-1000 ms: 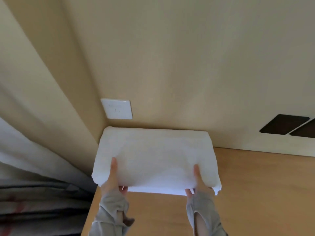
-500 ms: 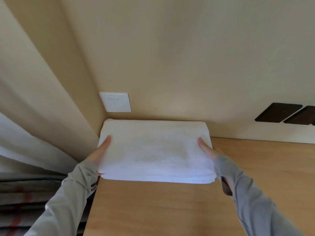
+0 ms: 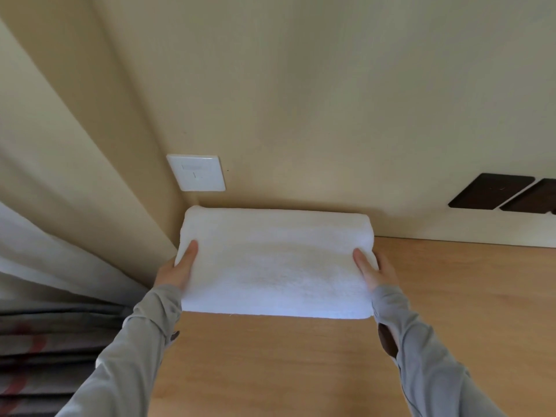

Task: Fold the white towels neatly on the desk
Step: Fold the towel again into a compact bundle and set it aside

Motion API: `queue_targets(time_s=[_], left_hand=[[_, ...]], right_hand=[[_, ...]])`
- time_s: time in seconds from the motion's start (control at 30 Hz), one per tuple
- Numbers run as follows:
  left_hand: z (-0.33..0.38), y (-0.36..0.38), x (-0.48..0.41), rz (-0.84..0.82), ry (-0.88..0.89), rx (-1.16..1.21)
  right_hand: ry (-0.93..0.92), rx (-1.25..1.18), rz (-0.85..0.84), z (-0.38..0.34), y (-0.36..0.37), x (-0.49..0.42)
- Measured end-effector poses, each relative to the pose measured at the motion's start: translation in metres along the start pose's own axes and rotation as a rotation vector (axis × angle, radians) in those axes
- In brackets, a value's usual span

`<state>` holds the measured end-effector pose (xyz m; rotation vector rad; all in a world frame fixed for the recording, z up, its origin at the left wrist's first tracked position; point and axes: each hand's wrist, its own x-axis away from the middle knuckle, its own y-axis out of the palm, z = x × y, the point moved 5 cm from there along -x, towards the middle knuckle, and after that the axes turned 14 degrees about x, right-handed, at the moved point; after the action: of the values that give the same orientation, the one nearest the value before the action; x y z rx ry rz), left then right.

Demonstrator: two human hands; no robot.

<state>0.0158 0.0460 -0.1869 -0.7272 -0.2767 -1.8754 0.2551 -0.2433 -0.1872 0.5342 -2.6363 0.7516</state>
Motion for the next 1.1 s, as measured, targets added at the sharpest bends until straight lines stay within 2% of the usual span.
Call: queue_targets(time_s=[0.07,0.13,0.2,0.23,0.27,0.33,0.37,0.4,0.43,0.5,0.6,0.77,1.0,1.1], left_hand=[[0.0,0.0,0.004,-0.003,-0.014,-0.007],[0.001,-0.002,0.009,0.047,0.011,-0.147],[0.01,-0.007,0.016,0.214,0.188,-0.499],[0.017,-0.006,0.024,0.304,0.348,-0.628],[0.026,0.001,0.037,0.351,0.541,-0.681],[0.035,0.035,0.069,0.305,0.889,-0.734],[0.034,0.06,0.082,0.219,0.982,-0.805],[0.029,0.085,0.088,0.101,0.998,-0.906],[0.023,0.106,0.089,0.008,0.98,-1.007],[0.015,0.124,0.074,-0.079,0.909,-1.155],[0.015,0.099,0.039,-0.063,0.889,-1.2],[0.011,0.076,0.018,-0.082,0.861,-1.191],[0.02,0.08,0.024,-0.122,0.792,-1.214],[0.03,0.084,0.044,-0.13,0.77,-1.231]], right_hand=[[0.01,-0.012,0.01,0.004,-0.001,0.002],[0.008,0.014,0.007,0.003,-0.002,0.005],[-0.009,0.186,0.046,-0.003,-0.004,0.007],[-0.051,0.391,0.15,-0.01,-0.01,0.009],[-0.155,0.606,0.307,-0.023,-0.015,0.013],[-0.559,0.841,0.603,-0.059,-0.001,0.035],[-0.734,0.895,0.628,-0.074,0.017,0.046],[-0.832,0.956,0.524,-0.083,0.04,0.052],[-0.844,1.028,0.353,-0.086,0.063,0.053],[-0.773,1.208,0.127,-0.073,0.085,0.038],[-0.666,1.29,0.169,-0.046,0.062,0.014],[-0.649,1.252,0.18,-0.032,0.055,0.005],[-0.588,1.272,0.015,-0.044,0.051,0.001],[-0.626,1.24,-0.045,-0.057,0.035,0.012]])
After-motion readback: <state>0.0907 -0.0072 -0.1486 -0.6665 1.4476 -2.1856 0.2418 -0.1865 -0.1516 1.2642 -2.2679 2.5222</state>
